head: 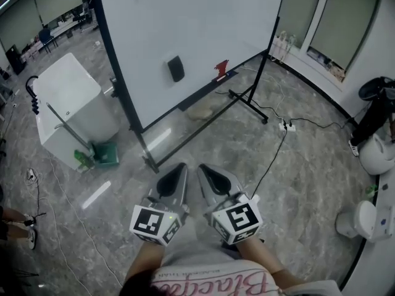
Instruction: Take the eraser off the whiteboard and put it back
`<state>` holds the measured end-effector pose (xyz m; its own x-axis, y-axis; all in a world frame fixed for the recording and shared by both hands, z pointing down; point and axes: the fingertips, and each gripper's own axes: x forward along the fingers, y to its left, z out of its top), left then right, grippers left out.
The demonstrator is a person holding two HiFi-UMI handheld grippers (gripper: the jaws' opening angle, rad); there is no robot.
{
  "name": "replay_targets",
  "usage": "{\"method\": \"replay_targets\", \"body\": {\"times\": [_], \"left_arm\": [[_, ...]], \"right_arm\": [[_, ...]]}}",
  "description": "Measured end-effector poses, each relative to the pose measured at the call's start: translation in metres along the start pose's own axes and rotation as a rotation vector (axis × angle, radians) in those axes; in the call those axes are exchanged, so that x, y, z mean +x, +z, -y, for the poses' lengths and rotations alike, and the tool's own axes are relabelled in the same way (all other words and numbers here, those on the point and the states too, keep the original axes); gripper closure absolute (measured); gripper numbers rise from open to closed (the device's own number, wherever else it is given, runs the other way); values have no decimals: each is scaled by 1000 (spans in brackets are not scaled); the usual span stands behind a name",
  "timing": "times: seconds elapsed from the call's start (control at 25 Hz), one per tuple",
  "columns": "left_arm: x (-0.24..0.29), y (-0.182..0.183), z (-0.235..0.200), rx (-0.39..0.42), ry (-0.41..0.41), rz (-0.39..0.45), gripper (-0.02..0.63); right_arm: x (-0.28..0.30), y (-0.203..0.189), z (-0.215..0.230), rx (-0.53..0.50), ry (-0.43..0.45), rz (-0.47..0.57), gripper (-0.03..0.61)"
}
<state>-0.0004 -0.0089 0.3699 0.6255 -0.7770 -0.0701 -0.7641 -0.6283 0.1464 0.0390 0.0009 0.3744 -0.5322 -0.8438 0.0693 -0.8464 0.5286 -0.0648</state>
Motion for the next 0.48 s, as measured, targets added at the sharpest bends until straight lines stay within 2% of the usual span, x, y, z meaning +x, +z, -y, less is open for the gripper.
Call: {"method": "replay_targets", "body": {"times": [0.48], "left_arm": [[92, 22, -88, -14, -51, 19, 614]], "right_arm": [[110, 28, 65, -46, -92, -1, 577]]}}
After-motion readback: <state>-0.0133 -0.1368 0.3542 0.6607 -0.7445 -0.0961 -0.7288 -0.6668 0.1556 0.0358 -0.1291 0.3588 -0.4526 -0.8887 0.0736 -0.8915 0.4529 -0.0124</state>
